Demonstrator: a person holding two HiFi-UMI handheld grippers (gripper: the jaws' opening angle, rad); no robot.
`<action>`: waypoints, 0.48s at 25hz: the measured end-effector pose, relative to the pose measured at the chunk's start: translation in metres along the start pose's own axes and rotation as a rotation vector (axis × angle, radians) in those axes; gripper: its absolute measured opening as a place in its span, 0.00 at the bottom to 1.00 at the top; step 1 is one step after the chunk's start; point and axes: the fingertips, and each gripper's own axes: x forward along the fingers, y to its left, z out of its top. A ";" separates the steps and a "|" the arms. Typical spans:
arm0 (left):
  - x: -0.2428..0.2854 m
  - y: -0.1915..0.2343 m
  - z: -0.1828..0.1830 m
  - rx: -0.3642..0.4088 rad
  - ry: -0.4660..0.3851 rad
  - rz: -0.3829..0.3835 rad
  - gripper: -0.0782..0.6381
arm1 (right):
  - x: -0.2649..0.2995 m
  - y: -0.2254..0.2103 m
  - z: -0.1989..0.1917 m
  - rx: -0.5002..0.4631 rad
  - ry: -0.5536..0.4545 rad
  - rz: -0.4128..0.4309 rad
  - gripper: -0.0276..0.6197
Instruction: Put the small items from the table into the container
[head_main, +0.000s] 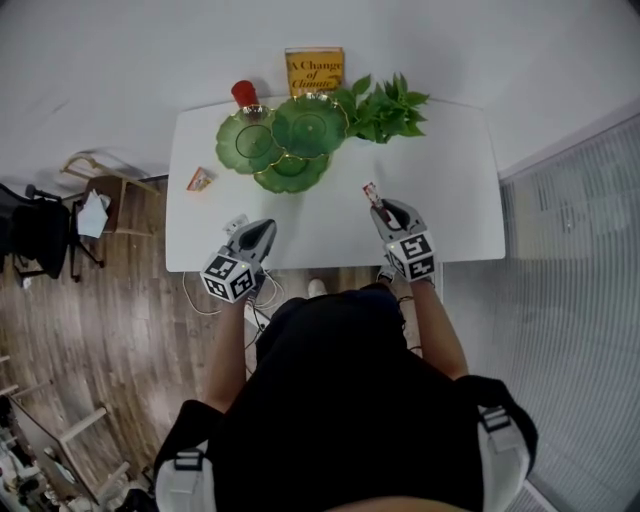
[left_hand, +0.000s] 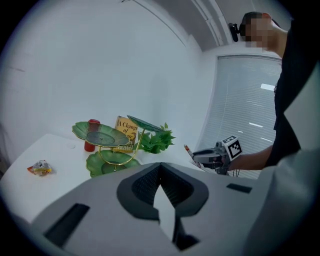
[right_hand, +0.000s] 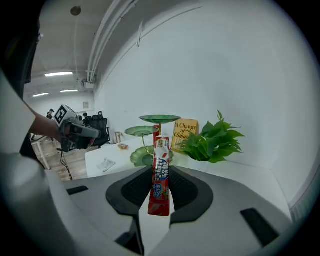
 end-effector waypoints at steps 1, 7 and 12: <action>-0.003 0.000 -0.002 -0.001 0.000 0.002 0.11 | 0.002 0.003 0.000 -0.002 0.000 0.007 0.22; -0.022 -0.002 -0.013 -0.015 0.005 0.026 0.11 | 0.007 0.013 -0.006 -0.013 0.015 0.030 0.22; -0.028 0.002 -0.017 -0.027 -0.005 0.059 0.11 | 0.010 0.015 -0.003 -0.037 0.014 0.056 0.22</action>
